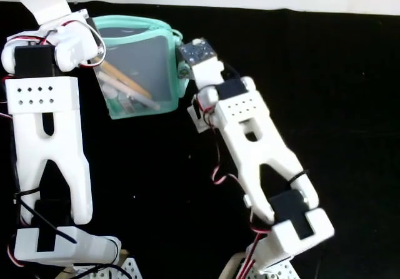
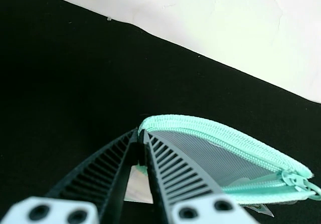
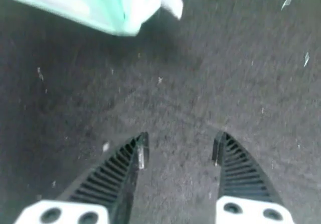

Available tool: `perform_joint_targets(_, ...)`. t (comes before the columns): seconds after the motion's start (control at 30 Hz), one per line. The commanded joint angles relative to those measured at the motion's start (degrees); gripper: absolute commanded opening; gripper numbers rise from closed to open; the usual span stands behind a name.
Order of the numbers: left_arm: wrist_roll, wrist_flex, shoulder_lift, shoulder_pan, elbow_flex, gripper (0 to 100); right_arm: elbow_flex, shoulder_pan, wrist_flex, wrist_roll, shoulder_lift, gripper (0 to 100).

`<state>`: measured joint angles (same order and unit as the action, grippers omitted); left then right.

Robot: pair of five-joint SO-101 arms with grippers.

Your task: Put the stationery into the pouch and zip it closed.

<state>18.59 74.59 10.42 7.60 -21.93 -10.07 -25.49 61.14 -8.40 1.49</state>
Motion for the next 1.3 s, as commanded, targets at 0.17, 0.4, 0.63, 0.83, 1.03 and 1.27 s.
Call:
perform_joint_targets(0.17, 0.1, 0.6, 6.0, -2.2, 2.9, 1, -23.7, 0.7, -30.9, 0.8, -11.3, 21.0)
perform_joint_targets(0.4, 0.1, 0.6, 6.0, -2.2, 2.9, 1, -27.4, 0.4, -46.8, 10.5, -11.0, 21.0)
perform_joint_targets(0.63, 0.1, 0.6, 6.0, -2.2, 2.9, 1, -27.8, 0.2, -57.0, 22.4, -10.9, 21.0)
perform_joint_targets(0.83, 0.1, 0.6, 6.0, -2.2, 2.9, 1, -27.8, -2.2, -61.5, 22.5, -6.7, 21.0)
perform_joint_targets(1.03, 0.1, 0.6, 6.0, -2.2, 2.9, 1, -27.8, -4.2, -68.5, 22.2, -1.7, 21.0)
perform_joint_targets(1.27, 0.1, 0.6, 6.0, -2.2, 2.9, 1, -27.3, -3.6, -70.2, 22.1, 0.8, 21.0)
